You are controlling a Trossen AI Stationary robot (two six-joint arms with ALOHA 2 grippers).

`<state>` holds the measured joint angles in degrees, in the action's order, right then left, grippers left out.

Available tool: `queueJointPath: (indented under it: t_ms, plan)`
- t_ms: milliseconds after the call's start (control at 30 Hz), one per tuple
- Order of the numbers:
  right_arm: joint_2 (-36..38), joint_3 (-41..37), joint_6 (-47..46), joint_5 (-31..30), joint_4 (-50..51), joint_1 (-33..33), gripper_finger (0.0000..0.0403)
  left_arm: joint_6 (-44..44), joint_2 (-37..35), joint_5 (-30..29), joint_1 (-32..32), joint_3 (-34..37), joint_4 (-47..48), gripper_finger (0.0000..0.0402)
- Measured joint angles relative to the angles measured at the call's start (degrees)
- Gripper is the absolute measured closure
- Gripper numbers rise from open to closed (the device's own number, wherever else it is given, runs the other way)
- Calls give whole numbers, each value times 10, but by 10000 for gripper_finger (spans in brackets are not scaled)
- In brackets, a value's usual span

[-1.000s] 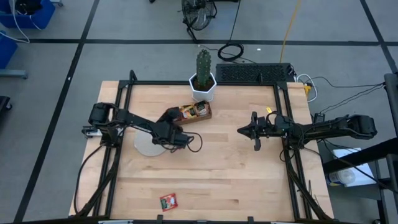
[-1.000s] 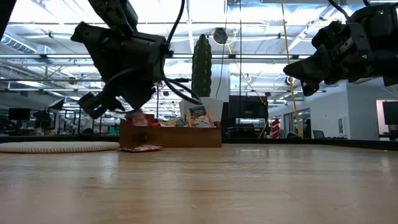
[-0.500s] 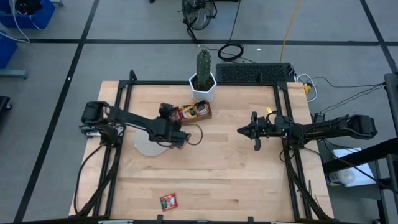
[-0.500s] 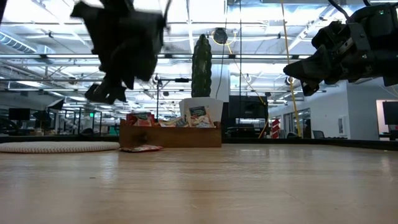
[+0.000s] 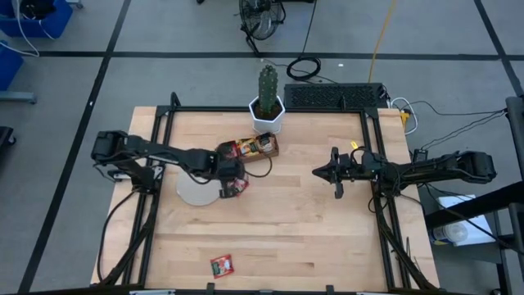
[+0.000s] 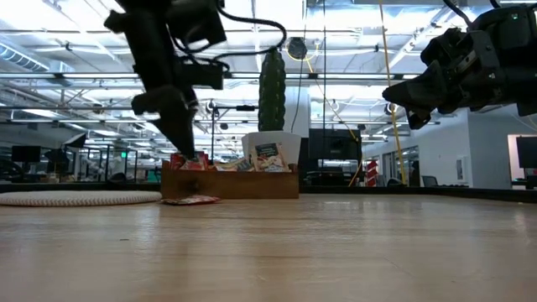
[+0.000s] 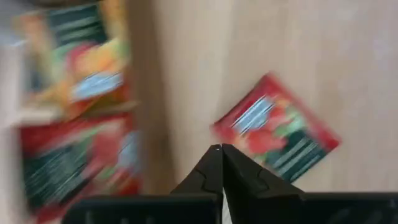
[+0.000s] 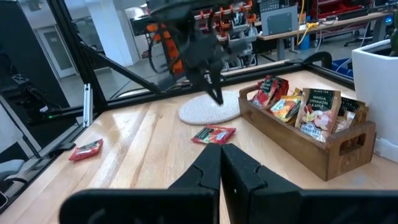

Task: Pick & Place Tea
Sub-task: Put the red tea bag into the left section of the wooden organizer

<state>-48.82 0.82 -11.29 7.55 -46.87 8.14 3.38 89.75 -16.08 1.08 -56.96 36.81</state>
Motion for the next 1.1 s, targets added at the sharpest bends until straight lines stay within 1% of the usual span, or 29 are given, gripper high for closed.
queueJointPath:
  t_ms: [33,100,167,200,267,467,567,667,933,1100]
  plan:
    - [0,0,0,0,0,0,403,-14,3,21,-5,5,-16,396]
    - [0,0,0,0,2,0,403,-28,1,37,-14,8,-39,397]
    - [0,0,0,0,0,0,403,-39,-1,23,-25,7,-56,398]
    - [0,0,0,0,0,0,403,-46,0,9,-31,8,-53,398]
    - [0,0,0,0,6,0,403,-58,-2,0,-45,9,-40,399]
    - [0,0,0,0,4,0,403,-65,-4,6,-89,11,-15,400]
    - [0,0,0,0,4,0,403,-71,-4,27,-106,18,-38,400]
    - [0,0,0,0,4,0,403,-78,-3,31,-119,32,-48,400]
    - [0,0,0,0,4,0,403,-81,15,34,-134,67,-96,401]
    - [0,0,0,0,4,0,403,-73,16,31,-135,71,-104,401]
